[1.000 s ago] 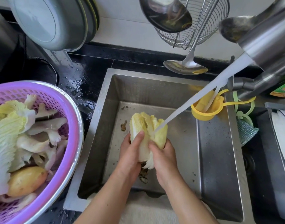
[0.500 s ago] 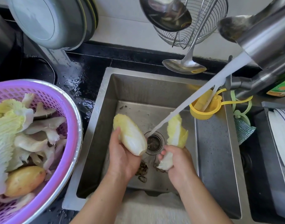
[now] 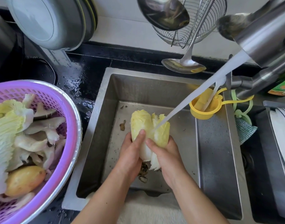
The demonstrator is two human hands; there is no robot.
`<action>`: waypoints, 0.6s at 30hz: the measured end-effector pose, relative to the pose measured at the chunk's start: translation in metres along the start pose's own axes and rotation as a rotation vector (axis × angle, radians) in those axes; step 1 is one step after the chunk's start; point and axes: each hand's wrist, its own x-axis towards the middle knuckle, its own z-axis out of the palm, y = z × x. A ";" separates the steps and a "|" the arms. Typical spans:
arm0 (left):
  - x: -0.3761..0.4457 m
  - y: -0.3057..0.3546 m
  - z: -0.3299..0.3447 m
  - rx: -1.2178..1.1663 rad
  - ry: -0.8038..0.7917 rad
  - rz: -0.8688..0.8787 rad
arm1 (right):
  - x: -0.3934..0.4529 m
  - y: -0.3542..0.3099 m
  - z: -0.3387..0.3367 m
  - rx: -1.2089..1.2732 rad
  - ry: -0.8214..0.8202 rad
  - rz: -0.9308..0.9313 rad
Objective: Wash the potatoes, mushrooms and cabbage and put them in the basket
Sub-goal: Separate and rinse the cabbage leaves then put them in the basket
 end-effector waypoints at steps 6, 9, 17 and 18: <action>0.003 0.000 0.000 -0.154 0.026 -0.081 | 0.005 0.007 -0.001 0.138 0.060 0.033; 0.002 -0.001 -0.001 -0.207 -0.004 -0.137 | 0.009 0.009 -0.005 0.194 0.098 0.057; 0.000 -0.002 0.002 -0.043 0.053 -0.045 | 0.007 0.009 -0.011 0.339 0.043 0.098; -0.001 -0.002 0.002 0.025 0.071 -0.012 | 0.005 0.010 -0.010 0.320 0.012 0.093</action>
